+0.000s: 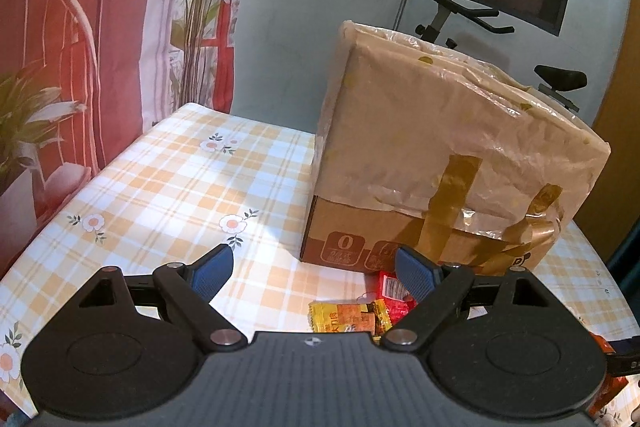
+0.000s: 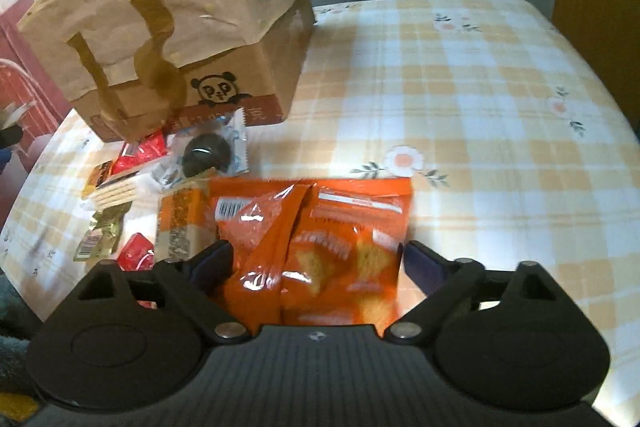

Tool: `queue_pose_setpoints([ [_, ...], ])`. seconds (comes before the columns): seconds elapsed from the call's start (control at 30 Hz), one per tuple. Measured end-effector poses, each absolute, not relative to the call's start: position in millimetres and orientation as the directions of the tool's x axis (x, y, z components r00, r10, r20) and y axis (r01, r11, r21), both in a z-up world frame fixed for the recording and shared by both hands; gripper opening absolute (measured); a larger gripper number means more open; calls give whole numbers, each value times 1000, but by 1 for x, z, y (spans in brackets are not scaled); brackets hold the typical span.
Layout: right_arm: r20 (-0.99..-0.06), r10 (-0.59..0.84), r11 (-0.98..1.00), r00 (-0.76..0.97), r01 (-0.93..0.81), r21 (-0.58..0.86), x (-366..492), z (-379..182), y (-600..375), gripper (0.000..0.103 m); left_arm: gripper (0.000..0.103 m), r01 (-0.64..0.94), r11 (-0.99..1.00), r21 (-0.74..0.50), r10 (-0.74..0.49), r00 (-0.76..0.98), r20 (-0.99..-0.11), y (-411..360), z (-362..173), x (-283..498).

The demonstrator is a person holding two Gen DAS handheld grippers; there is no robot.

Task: Organize snacks
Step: 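Lower the right tool and grasp the orange chip bags, then hold the orange chip bags in the right tool while the left tool grasps the small yellow packet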

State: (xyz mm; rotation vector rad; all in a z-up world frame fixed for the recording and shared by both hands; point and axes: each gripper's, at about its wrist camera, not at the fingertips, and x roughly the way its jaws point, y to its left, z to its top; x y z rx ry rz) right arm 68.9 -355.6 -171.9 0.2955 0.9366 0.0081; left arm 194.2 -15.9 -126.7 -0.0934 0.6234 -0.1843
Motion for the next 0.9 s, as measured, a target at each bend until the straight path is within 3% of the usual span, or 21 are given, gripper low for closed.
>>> queue_pose_setpoints([
  [0.1,-786,130,967,604,98,236,75,-171,-348,78,90,141,980,-142,-198,794,-575,-16,-128,195],
  [0.23,-771,124,969,625,89,228,82,-167,-346,73,90,138,980,-141,-195,790,-581,-16,-129,194],
  [0.9,-639,126,969,759,43,242,94,-139,-325,70,85,201,972,-120,-225,662,-715,-38,-179,222],
])
